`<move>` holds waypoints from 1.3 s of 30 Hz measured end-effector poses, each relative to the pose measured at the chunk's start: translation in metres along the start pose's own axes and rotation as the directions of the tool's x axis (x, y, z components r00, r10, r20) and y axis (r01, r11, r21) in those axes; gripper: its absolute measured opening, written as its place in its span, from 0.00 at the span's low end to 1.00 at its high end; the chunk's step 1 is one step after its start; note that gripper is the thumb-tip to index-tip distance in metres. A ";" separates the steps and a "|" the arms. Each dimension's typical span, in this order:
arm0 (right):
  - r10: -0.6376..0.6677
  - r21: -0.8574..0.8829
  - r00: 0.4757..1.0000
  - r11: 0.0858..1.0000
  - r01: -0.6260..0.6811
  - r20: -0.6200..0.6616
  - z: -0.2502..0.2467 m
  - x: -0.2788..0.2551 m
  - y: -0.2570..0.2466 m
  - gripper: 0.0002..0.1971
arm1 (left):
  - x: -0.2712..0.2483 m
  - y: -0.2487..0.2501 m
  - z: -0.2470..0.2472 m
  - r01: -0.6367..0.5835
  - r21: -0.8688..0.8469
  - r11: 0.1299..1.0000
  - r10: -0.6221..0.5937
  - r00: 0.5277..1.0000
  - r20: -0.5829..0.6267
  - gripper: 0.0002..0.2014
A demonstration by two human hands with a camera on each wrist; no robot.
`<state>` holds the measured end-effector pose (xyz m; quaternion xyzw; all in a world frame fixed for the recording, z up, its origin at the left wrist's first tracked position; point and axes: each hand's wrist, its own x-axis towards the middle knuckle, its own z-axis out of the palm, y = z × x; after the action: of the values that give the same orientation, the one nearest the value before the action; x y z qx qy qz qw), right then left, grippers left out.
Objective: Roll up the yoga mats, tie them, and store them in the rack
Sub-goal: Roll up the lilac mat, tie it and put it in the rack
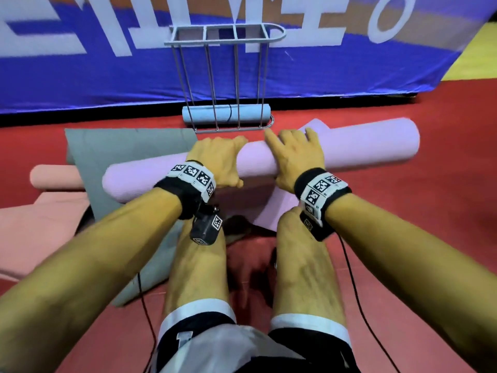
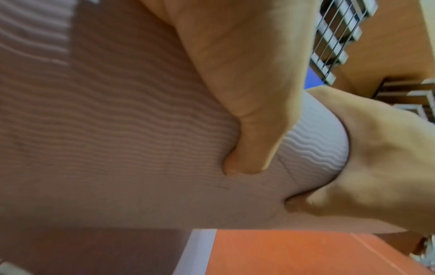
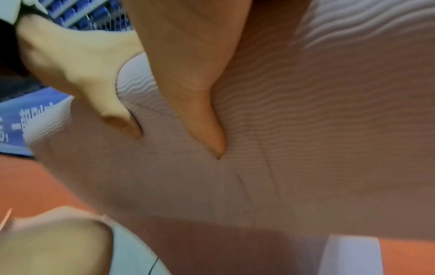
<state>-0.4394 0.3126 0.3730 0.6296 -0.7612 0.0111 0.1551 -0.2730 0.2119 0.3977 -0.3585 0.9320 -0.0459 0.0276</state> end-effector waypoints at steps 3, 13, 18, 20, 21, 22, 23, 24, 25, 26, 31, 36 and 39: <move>0.000 0.003 0.999 1.000 0.000 -0.037 -0.048 0.019 0.015 0.40 | 0.001 -0.001 -0.048 0.003 -0.013 1.000 -0.004 0.999 -0.038 0.41; -0.037 0.095 0.835 0.995 -0.018 0.549 -0.018 -0.084 0.005 0.42 | -0.041 0.054 0.015 -0.167 -0.193 0.967 0.238 0.862 0.447 0.37; -0.031 0.092 0.727 0.995 -0.045 0.686 0.015 -0.094 -0.009 0.39 | -0.044 0.056 0.065 -0.136 -0.315 0.939 0.296 0.785 0.545 0.28; -0.013 0.081 0.696 0.995 -0.065 0.718 0.019 -0.087 -0.011 0.39 | -0.039 0.050 0.072 -0.085 -0.373 0.924 0.294 0.781 0.551 0.27; -0.016 0.084 0.678 0.994 -0.068 0.735 0.020 -0.084 -0.010 0.37 | -0.037 0.048 0.074 -0.063 -0.401 0.914 0.296 0.778 0.554 0.28; -0.019 0.089 0.662 0.994 -0.071 0.749 0.021 -0.081 -0.009 0.35 | -0.035 0.047 0.075 -0.041 -0.430 0.902 0.301 0.774 0.557 0.30; -0.011 0.080 0.650 0.994 -0.076 0.760 0.022 -0.079 -0.008 0.33 | -0.033 0.046 0.076 -0.026 -0.457 0.889 0.311 0.768 0.560 0.31; 0.002 0.065 0.640 0.995 -0.081 0.768 0.022 -0.077 -0.008 0.30 | -0.031 0.045 0.077 -0.017 -0.481 0.876 0.325 0.759 0.564 0.33; 0.017 0.051 0.630 0.995 -0.090 0.776 0.021 -0.077 -0.009 0.28 | -0.029 0.044 0.077 -0.016 -0.500 0.866 0.342 0.749 0.568 0.34; 0.031 0.037 0.614 0.995 -0.097 0.789 0.021 -0.075 -0.012 0.28 | -0.027 0.044 0.077 -0.015 -0.515 0.857 0.357 0.739 0.571 0.35; 0.058 0.019 0.600 0.993 -0.120 0.798 0.024 -0.074 -0.015 0.34 | -0.021 0.048 0.077 -0.046 -0.517 0.855 0.390 0.715 0.580 0.36; -0.083 0.238 0.724 0.965 -0.114 0.685 0.029 -0.092 0.000 0.54 | -0.018 0.051 0.084 -0.075 -0.516 0.853 0.409 0.710 0.574 0.37; -0.089 0.227 0.824 0.973 -0.049 0.559 0.032 -0.106 -0.003 0.55 | -0.013 0.046 0.087 0.026 -0.599 0.800 0.434 0.665 0.608 0.35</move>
<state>-0.4266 0.4066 0.3160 0.6262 -0.7595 -0.0893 -0.1515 -0.2861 0.2489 0.3066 -0.2257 0.8502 0.3774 0.2894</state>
